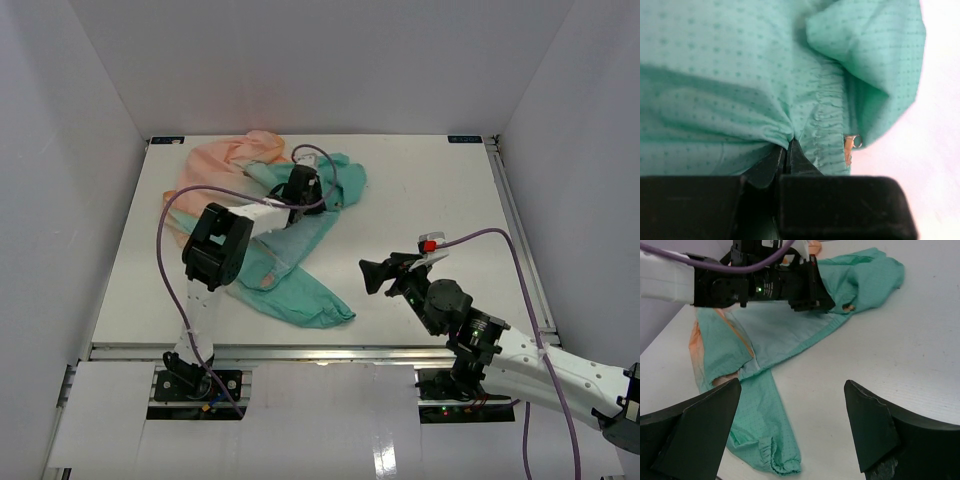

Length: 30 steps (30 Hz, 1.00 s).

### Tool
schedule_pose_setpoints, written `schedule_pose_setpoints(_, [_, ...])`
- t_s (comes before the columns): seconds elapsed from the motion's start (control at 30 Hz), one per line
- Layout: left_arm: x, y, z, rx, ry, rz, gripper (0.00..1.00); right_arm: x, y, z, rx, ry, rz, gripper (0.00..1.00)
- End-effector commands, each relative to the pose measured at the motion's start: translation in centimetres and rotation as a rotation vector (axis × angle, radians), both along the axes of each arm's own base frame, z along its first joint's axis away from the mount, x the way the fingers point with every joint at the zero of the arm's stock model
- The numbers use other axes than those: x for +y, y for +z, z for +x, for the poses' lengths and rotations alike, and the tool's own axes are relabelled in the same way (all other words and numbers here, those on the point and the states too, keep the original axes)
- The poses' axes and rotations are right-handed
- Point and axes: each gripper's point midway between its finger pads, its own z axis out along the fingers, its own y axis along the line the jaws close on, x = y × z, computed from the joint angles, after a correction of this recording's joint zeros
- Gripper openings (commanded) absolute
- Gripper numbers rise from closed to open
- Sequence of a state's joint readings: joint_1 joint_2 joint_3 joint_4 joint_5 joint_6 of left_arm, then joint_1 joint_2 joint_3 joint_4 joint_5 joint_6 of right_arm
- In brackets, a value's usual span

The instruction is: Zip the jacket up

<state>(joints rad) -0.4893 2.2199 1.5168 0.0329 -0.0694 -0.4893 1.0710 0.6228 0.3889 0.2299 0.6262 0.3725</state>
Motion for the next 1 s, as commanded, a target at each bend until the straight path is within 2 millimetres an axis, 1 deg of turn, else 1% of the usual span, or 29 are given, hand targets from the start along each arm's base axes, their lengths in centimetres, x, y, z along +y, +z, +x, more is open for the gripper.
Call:
schedule_pose_setpoints(0.0, [-10.8, 3.4, -9.3, -0.109, -0.441, -0.08, 0.0, -0.5, 2.0, 0.8, -0.019, -0.065, 0.045, 0.9])
schedule_pose_setpoints(0.03, [-11.6, 3.8, -10.7, -0.126, -0.477, -0.084, 0.0, -0.6, 1.9, 0.9, -0.018, -0.074, 0.039, 0.9])
schedule_pose_setpoints(0.07, [-12.4, 4.8, -11.6, -0.154, -0.504, -0.099, 0.0, -0.7, 1.8, 1.0, -0.017, -0.081, 0.034, 0.9])
schedule_pose_setpoints(0.1, [-12.4, 4.7, -14.0, -0.152, -0.545, -0.108, 0.0, -0.7, 1.6, 1.1, -0.013, -0.088, 0.026, 0.9])
schedule_pose_setpoints(0.13, [-12.5, 5.1, -15.2, -0.173, -0.568, -0.125, 0.0, -0.8, 1.4, 1.1, -0.01, -0.094, 0.024, 0.9])
schedule_pose_setpoints(0.17, [-12.0, 4.2, -16.6, -0.16, -0.582, -0.122, 0.0, -0.8, 1.4, 1.2, -0.01, -0.098, 0.025, 0.9])
schedule_pose_setpoints(0.2, [-11.4, 4.4, -17.7, -0.159, -0.589, -0.126, 0.02, -0.9, 1.4, 1.2, -0.011, -0.101, 0.023, 0.9])
schedule_pose_setpoints(0.23, [-11.0, 5.5, -18.5, -0.175, -0.591, -0.14, 0.05, -0.9, 1.3, 1.3, -0.01, -0.106, 0.02, 0.9])
schedule_pose_setpoints(0.27, [-10.5, 6.0, -18.6, -0.177, -0.559, -0.154, 0.19, -1.0, 1.4, 1.3, -0.012, -0.109, 0.019, 0.91])
schedule_pose_setpoints(0.33, [-9.0, 6.8, -19.7, -0.168, -0.526, -0.15, 0.33, -1.1, 1.2, 1.4, -0.015, -0.119, 0.002, 0.91])
schedule_pose_setpoints(0.37, [-7.9, 6.9, -19.2, -0.168, -0.459, -0.134, 0.49, -1.2, 1.2, 1.5, -0.016, -0.123, 0.0, 0.91])
schedule_pose_setpoints(0.43, [-6.5, 7.1, -19.5, -0.161, -0.411, -0.112, 0.62, -1.2, 1.2, 1.5, -0.018, -0.122, -0.005, 0.91])
schedule_pose_setpoints(0.47, [-6.0, 7.1, -19.5, -0.156, -0.394, -0.103, 0.64, -1.1, 1.2, 1.5, -0.018, -0.119, -0.009, 0.91])
schedule_pose_setpoints(0.53, [-4.6, 6.9, -19.4, -0.137, -0.335, -0.077, 0.67, -0.9, 1.0, 1.4, -0.021, -0.105, -0.024, 0.91])
schedule_pose_setpoints(0.6, [-3.9, 7.6, -18.7, -0.132, -0.294, -0.081, 0.69, -0.8, 0.5, 1.6, -0.017, -0.107, -0.048, 0.92])
schedule_pose_setpoints(0.67, [-3.8, 8.0, -18.7, -0.081, -0.324, -0.117, 0.68, -0.4, -0.2, 1.8, -0.005, -0.108, -0.084, 0.94])
schedule_pose_setpoints(0.7, [-3.6, 8.2, -18.5, -0.045, -0.346, -0.158, 0.66, -0.2, -0.3, 1.9, -0.003, -0.105, -0.095, 0.97])
schedule_pose_setpoints(0.73, [-3.5, 8.3, -18.3, -0.001, -0.344, -0.213, 0.66, 0.0, -0.7, 2.1, 0.003, -0.106, -0.112, 0.96])
schedule_pose_setpoints(0.77, [-3.0, 8.2, -18.0, 0.061, -0.317, -0.269, 0.65, 0.3, -1.2, 2.3, 0.011, -0.109, -0.137, 0.89])
schedule_pose_setpoints(0.83, [-1.8, 6.9, -18.0, 0.128, -0.273, -0.302, 0.64, 0.8, -2.6, 2.8, 0.035, -0.112, -0.196, 0.82])
schedule_pose_setpoints(0.93, [-0.5, 5.2, -18.5, 0.155, -0.246, -0.292, 0.64, 1.9, -4.1, 3.6, 0.076, -0.081, -0.251, 0.77])
schedule_pose_setpoints(0.97, [-0.3, 4.4, -19.1, 0.174, -0.252, -0.287, 0.63, 2.5, -4.8, 3.8, 0.098, -0.06, -0.277, 0.76])
